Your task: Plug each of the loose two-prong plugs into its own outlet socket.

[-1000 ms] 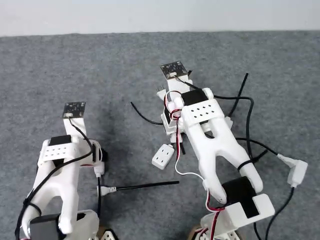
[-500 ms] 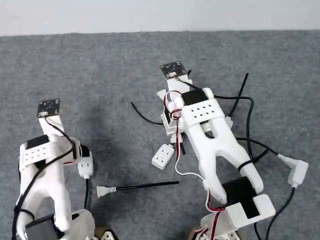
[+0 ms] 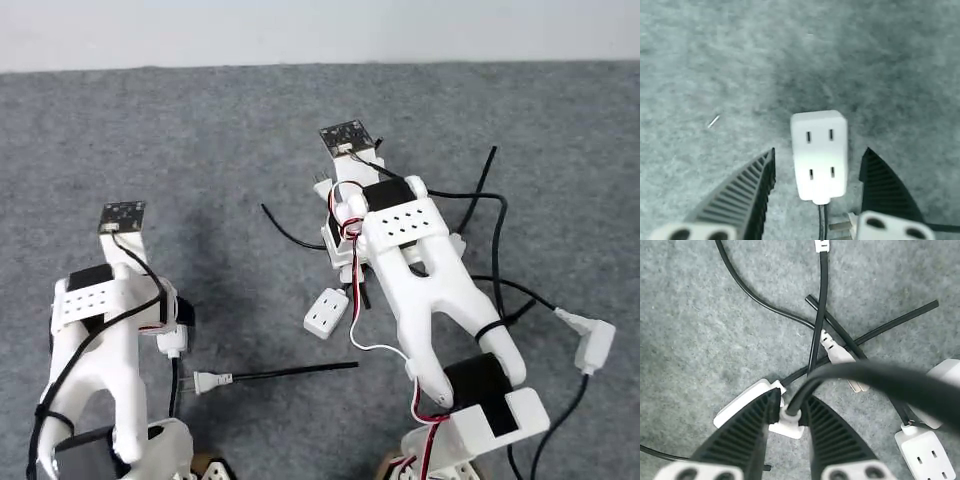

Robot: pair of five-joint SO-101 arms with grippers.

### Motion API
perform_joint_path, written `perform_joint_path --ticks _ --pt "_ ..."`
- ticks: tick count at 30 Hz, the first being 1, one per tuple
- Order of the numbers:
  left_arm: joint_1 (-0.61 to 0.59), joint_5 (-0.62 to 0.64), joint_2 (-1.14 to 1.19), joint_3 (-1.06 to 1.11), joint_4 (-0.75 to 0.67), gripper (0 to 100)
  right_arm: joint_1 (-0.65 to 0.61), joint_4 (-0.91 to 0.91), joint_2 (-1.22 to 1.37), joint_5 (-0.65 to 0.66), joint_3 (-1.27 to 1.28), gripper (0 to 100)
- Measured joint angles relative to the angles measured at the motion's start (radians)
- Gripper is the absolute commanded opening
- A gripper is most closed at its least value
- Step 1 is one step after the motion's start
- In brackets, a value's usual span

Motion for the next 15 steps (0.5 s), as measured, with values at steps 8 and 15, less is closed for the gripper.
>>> perform_joint_path --ticks 8,15 --pt "0.023 -0.066 0.002 0.066 -0.054 26 0.000 0.000 0.000 0.000 0.000 0.8" --pt "0.009 -0.120 0.002 0.083 -0.089 18 0.000 0.000 0.000 0.002 0.000 0.8"
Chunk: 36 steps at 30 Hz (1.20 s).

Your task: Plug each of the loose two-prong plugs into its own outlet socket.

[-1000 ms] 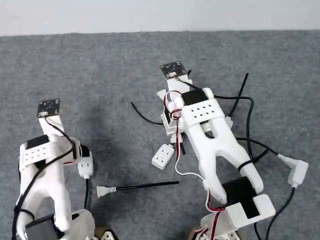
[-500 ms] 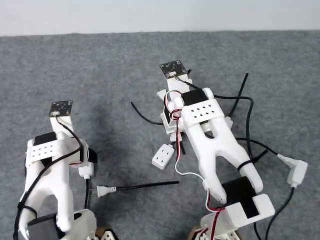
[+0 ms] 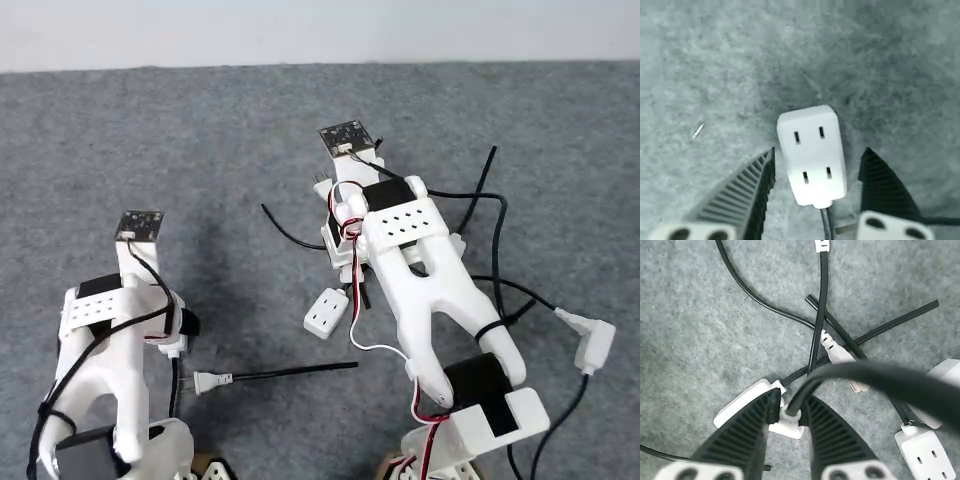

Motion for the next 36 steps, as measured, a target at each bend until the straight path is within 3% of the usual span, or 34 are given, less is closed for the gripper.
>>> perform_joint_path --ticks 3,17,25,29,36 --pt "0.003 -0.031 0.000 0.002 -0.023 1 0.000 0.000 0.000 0.000 0.000 0.8" --pt "0.129 -0.029 0.009 0.026 -0.084 1 0.000 0.000 0.000 0.005 0.000 0.8" --pt "0.373 0.410 0.048 -0.141 -0.078 2 0.000 0.002 0.000 0.005 0.000 0.8" --pt "0.476 0.589 0.175 -0.287 -0.077 1 0.000 0.003 0.000 0.005 0.000 0.8" --pt "0.505 0.667 0.554 -0.597 -0.017 2 0.035 0.003 -0.041 0.005 0.031 0.8"
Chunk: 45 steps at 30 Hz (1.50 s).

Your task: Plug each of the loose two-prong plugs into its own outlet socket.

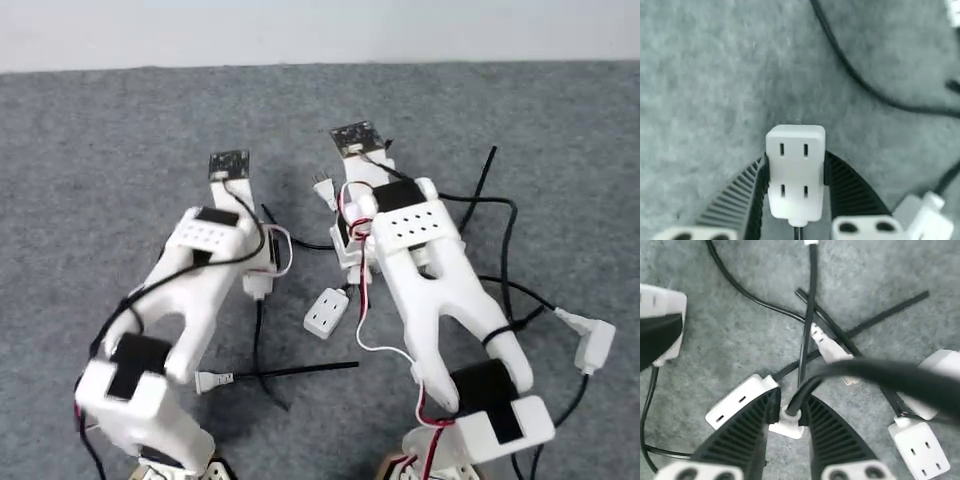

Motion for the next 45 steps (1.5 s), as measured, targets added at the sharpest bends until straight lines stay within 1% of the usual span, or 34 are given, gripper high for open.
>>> perform_joint_path --ticks 3,6,8,10,14,16,19,23,27,31,34,38,42,45 --pt "-0.009 0.000 0.078 -0.118 0.080 11 0.003 0.000 -0.012 0.000 0.000 0.8" --pt "-0.012 0.000 0.104 -0.158 0.118 22 0.000 0.000 -0.012 0.000 0.000 0.8" --pt "-0.021 0.000 0.117 -0.160 0.121 24 0.002 0.000 -0.012 0.000 0.000 0.8" --pt "-0.028 -0.002 0.126 -0.147 0.115 23 0.002 0.000 -0.012 0.000 0.000 0.8" --pt "-0.029 -0.048 0.054 -0.072 0.114 21 0.000 -0.008 -0.012 0.000 0.000 0.8" --pt "-0.029 -0.077 -0.032 -0.008 0.100 21 0.000 -0.012 -0.012 0.000 0.000 0.8" --pt "-0.028 -0.124 -0.187 0.135 0.031 21 0.000 -0.040 -0.012 0.000 0.005 0.8" --pt "-0.034 -0.215 -0.430 0.364 -0.041 21 -0.012 -0.129 -0.012 -0.006 0.077 0.8" --pt "-0.092 -0.250 -0.660 0.532 -0.114 21 -0.081 -0.250 -0.012 -0.057 0.147 0.8" --pt "-0.192 -0.256 -0.796 0.609 -0.140 21 -0.132 -0.370 -0.012 -0.129 0.166 0.8" --pt "-0.318 -0.256 -0.819 0.618 -0.155 21 -0.180 -0.468 -0.012 -0.176 0.166 0.8" --pt "-0.462 -0.255 -0.786 0.638 -0.222 21 -0.232 -0.589 -0.012 -0.193 0.166 0.8" --pt "-0.494 -0.256 -0.678 0.626 -0.239 21 -0.285 -0.680 0.012 -0.196 0.164 0.8" --pt "-0.500 -0.256 -0.594 0.580 -0.239 21 -0.307 -0.694 0.084 -0.196 0.158 0.8"
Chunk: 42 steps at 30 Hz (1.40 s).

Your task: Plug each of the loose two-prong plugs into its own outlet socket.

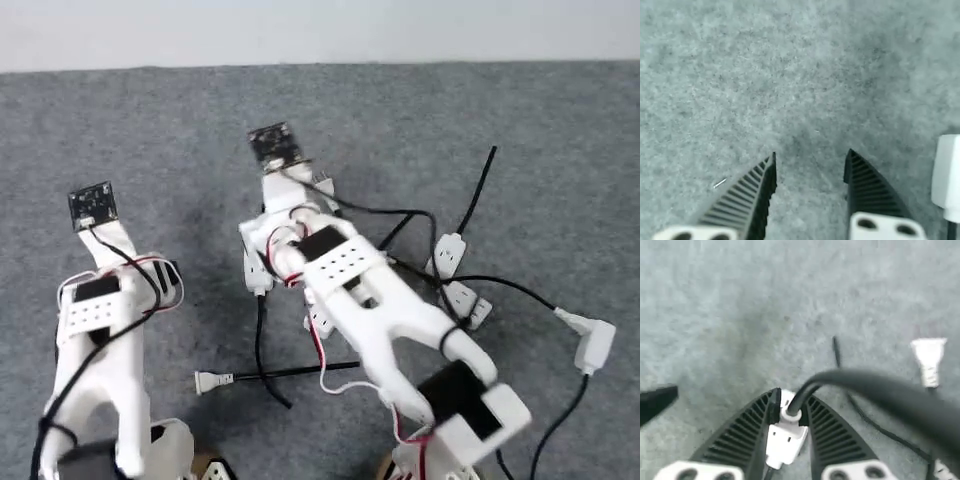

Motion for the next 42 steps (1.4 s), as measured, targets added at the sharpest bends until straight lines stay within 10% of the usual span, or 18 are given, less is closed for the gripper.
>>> perform_joint_path --ticks 32,42 --pt "-0.020 -0.006 0.150 -0.095 -0.002 17 0.000 0.163 0.167 0.106 -0.236 0.8" --pt "0.075 -0.282 0.471 -0.387 0.233 1 -0.097 0.252 -0.183 0.196 -0.043 0.8"
